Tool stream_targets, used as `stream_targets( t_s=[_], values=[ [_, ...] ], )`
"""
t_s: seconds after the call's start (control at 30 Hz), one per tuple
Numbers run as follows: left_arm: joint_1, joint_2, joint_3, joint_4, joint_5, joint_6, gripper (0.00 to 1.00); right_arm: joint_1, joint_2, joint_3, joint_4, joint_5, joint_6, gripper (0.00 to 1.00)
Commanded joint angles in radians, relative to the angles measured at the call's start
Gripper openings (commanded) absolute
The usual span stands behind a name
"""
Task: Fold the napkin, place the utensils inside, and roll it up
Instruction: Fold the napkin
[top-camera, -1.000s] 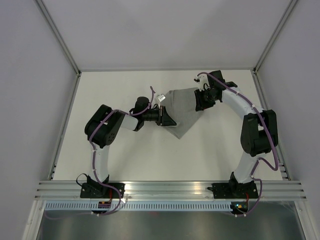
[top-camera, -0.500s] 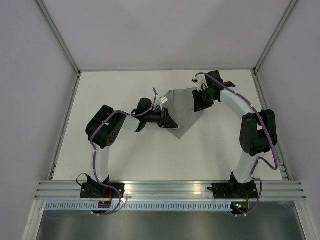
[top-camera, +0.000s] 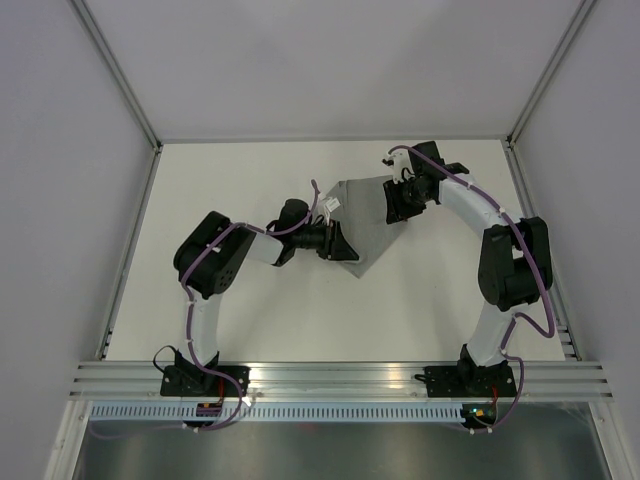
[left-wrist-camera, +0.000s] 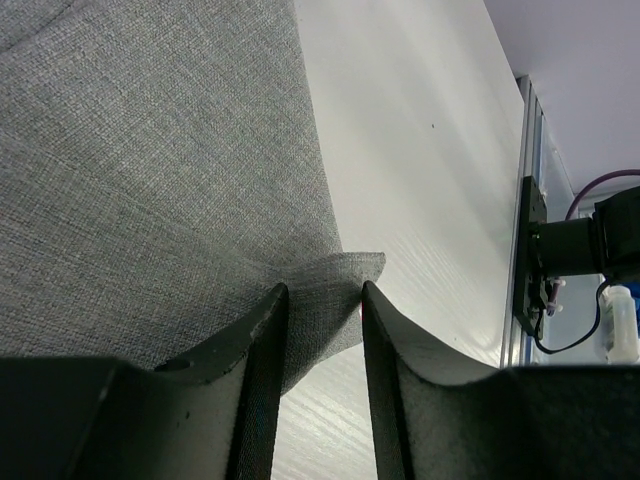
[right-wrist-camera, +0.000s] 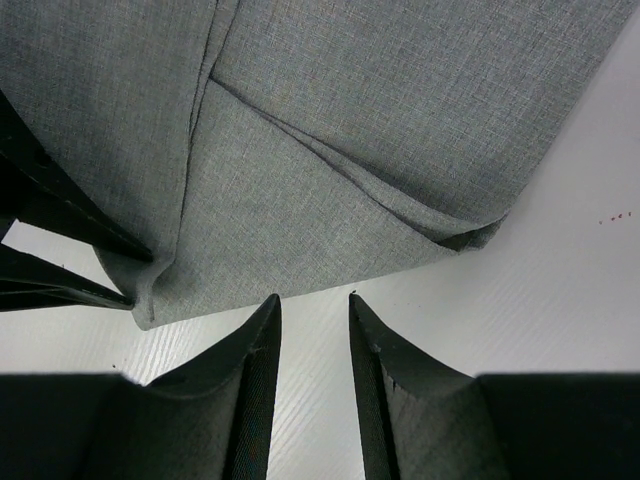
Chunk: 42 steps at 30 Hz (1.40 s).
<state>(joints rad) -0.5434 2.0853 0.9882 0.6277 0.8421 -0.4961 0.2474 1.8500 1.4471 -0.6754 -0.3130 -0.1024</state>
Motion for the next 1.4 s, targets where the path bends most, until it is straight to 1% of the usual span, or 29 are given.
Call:
stream_targets(
  t_s=[0.0, 0.43, 0.63, 0.73, 0.77, 0.8, 0.83, 0.87, 0.93, 0.97, 1.0, 1.03, 1.07, 1.1, 1.13, 1.17, 1.2, 1.23, 1.27, 1.33, 1.37],
  values=[
    [-0.020, -0.019, 0.021, 0.000, -0.023, 0.063, 0.41, 0.010, 0.006, 0.038, -0.024, 0.006, -0.002, 0.39],
    [-0.046, -0.056, 0.032, -0.034, -0.034, 0.082, 0.42, 0.020, 0.008, 0.039, -0.027, 0.012, -0.005, 0.40],
    [-0.036, -0.131, 0.030, -0.049, -0.069, 0.094, 0.43, 0.026, 0.008, 0.041, -0.027, 0.014, -0.003, 0.40],
    [-0.017, -0.197, 0.033, -0.049, -0.098, 0.082, 0.43, 0.030, 0.006, 0.041, -0.027, 0.017, -0.006, 0.40],
    [-0.009, -0.217, 0.027, -0.049, -0.133, 0.070, 0.43, 0.033, 0.006, 0.039, -0.024, 0.020, -0.008, 0.40],
    [0.008, -0.270, 0.018, -0.039, -0.161, 0.058, 0.43, 0.033, 0.003, 0.038, -0.023, 0.025, -0.007, 0.40],
    [0.020, -0.299, -0.012, -0.031, -0.187, 0.045, 0.44, 0.038, 0.002, 0.039, -0.021, 0.028, -0.006, 0.40],
    [0.034, -0.329, -0.034, -0.020, -0.255, 0.007, 0.44, 0.041, -0.005, 0.039, -0.018, 0.032, -0.008, 0.40],
    [0.085, -0.437, -0.103, -0.009, -0.342, -0.045, 0.46, 0.065, -0.012, 0.042, -0.010, 0.064, -0.013, 0.40],
    [0.108, -0.476, -0.120, -0.028, -0.419, -0.108, 0.47, 0.096, -0.023, 0.045, -0.004, 0.083, -0.023, 0.40],
    [0.156, -0.508, -0.134, -0.057, -0.455, -0.142, 0.47, 0.113, -0.028, 0.047, -0.003, 0.100, -0.031, 0.40],
    [0.181, -0.572, -0.157, -0.109, -0.477, -0.172, 0.47, 0.134, -0.032, 0.053, -0.001, 0.136, -0.037, 0.41],
    [0.203, -0.603, -0.166, -0.135, -0.500, -0.212, 0.47, 0.157, -0.038, 0.053, 0.005, 0.149, -0.046, 0.41],
    [0.227, -0.635, -0.172, -0.167, -0.524, -0.217, 0.47, 0.205, -0.041, 0.052, 0.008, 0.166, -0.062, 0.41],
    [0.229, -0.674, -0.165, -0.269, -0.555, -0.211, 0.48, 0.236, -0.046, 0.047, 0.011, 0.184, -0.068, 0.42],
    [0.227, -0.735, -0.157, -0.319, -0.613, -0.182, 0.48, 0.263, -0.049, 0.042, 0.023, 0.222, -0.075, 0.43],
    [0.229, -0.766, -0.151, -0.360, -0.636, -0.174, 0.48, 0.323, -0.052, 0.033, 0.036, 0.239, -0.094, 0.43],
    [0.229, -0.792, -0.148, -0.411, -0.656, -0.170, 0.50, 0.354, -0.058, 0.013, 0.051, 0.256, -0.098, 0.47],
    [0.232, -0.842, -0.145, -0.437, -0.688, -0.159, 0.50, 0.404, -0.066, 0.006, 0.078, 0.288, -0.103, 0.49],
    [0.234, -0.876, -0.132, -0.473, -0.709, -0.153, 0.52, 0.444, -0.063, -0.002, 0.097, 0.307, -0.115, 0.55],
    [0.235, -0.893, -0.128, -0.502, -0.712, -0.148, 0.52, 0.476, -0.046, 0.002, 0.108, 0.336, -0.118, 0.56]
  ],
)
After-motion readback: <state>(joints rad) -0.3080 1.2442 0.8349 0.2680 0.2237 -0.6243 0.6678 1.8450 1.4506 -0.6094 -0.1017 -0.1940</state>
